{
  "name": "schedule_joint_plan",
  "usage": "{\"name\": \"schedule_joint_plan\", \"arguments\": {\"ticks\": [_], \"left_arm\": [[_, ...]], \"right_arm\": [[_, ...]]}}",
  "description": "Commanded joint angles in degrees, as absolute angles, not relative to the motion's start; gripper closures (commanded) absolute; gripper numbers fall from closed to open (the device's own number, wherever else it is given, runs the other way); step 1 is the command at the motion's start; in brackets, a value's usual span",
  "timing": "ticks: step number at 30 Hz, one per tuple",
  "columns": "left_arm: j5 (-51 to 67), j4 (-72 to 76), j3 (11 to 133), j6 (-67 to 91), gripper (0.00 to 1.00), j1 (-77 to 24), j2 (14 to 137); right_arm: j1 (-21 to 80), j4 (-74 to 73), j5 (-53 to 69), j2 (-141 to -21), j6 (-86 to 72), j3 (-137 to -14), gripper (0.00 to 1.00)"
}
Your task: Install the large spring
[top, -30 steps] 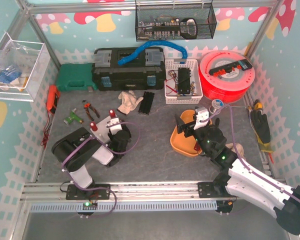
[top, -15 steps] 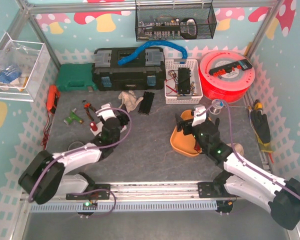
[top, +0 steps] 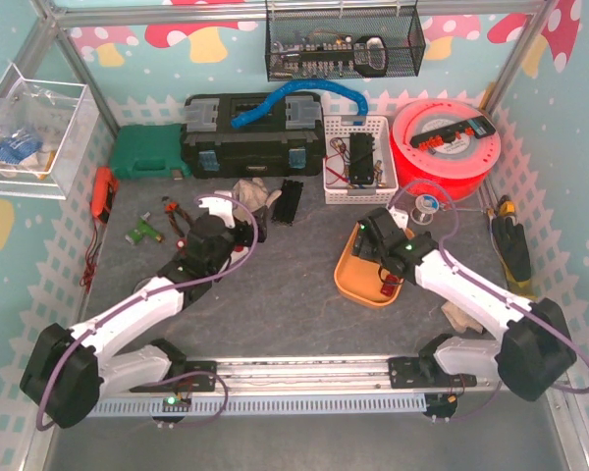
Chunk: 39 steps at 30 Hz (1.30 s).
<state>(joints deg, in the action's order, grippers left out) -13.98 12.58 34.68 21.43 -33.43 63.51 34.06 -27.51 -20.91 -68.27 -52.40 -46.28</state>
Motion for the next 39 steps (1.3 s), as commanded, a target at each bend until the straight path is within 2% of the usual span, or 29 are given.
{"name": "schedule_joint_plan", "arguments": {"ticks": [1,7,11,20,39], "left_arm": [[-5.12,10.05,34.83,22.15,0.01,-33.81,62.61],[-8.68,12.52,32.10,21.61,0.01,-33.81,61.37],[-10.37,16.21,28.85,20.78,0.01,-33.80,59.02],[-10.42,19.16,25.92,20.25,0.01,-33.80,56.80],[-10.80,20.21,23.84,19.81,0.01,-33.93,53.44]], "right_arm": [[33.86,-46.29,-18.34,-72.40,-66.34,-49.46,0.15],[33.87,-52.52,-16.98,-76.89,-70.20,-51.23,0.25],[33.85,-56.60,-16.62,-79.20,-71.96,-53.50,0.28],[33.92,-54.82,-15.17,-83.63,-71.93,-56.37,0.37],[32.04,-49.30,-13.48,-90.65,-69.13,-52.17,0.38]]}}
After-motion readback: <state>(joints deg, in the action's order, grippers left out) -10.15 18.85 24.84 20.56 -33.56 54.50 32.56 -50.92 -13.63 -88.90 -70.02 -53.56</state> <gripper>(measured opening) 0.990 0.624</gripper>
